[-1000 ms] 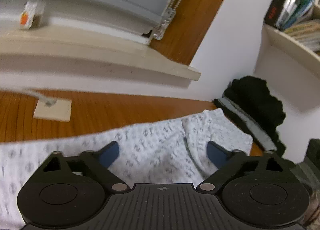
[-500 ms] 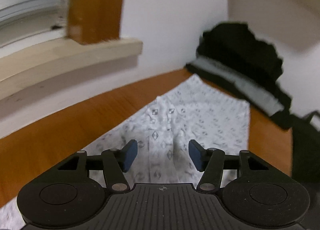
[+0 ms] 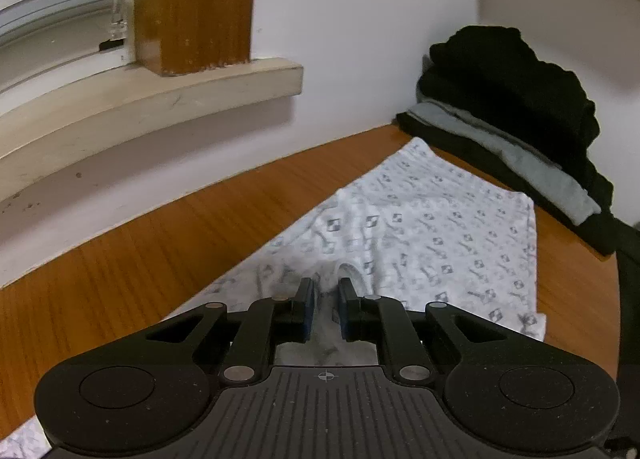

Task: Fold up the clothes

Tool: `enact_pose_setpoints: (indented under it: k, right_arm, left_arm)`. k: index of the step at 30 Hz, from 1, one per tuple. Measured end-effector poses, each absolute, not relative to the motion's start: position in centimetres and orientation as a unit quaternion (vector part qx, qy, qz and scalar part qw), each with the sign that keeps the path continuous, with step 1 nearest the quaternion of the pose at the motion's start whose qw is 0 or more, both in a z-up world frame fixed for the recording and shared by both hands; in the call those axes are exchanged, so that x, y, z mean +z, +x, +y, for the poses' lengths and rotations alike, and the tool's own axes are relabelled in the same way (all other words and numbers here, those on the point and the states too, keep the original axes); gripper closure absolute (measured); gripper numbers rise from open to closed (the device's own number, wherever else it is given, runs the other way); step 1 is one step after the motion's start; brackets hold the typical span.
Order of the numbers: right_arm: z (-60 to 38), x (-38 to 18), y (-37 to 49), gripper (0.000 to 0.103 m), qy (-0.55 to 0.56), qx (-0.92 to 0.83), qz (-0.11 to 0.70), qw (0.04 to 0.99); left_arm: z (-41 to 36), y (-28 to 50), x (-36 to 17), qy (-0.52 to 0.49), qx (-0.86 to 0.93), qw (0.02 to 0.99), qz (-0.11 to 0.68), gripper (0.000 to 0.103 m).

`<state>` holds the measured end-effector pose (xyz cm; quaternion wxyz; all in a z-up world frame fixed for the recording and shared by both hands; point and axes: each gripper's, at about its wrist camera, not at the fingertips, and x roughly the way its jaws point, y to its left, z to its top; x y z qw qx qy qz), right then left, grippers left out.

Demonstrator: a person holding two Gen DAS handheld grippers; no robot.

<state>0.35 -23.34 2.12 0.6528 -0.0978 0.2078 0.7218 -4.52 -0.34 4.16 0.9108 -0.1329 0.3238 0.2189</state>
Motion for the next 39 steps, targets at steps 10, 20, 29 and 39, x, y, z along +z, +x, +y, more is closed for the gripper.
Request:
enact_pose_setpoints:
  k: [10, 20, 29, 39]
  right_arm:
    - [-23.6, 6.0, -3.4, 0.096, -0.075, 0.762, 0.166, 0.621]
    - [-20.6, 11.4, -15.9, 0.096, -0.067, 0.855, 0.101, 0.504]
    - [-15.9, 13.6, -28.1, 0.096, -0.087, 0.913, 0.08, 0.391]
    - [-10.4, 12.6, -36.5, 0.096, -0.13, 0.924, 0.073, 0.353]
  left_arm:
    - [-0.2, -13.5, 9.9, -0.146, 0.232, 0.923, 0.27, 0.098]
    - [-1.8, -32.9, 20.8, -0.132, 0.332, 0.913, 0.197, 0.098]
    - [-0.3, -47.2, 21.1, -0.165, 0.414, 0.873, 0.201, 0.099]
    - [3.6, -57.7, 17.2, -0.232, 0.466, 0.834, 0.18, 0.099]
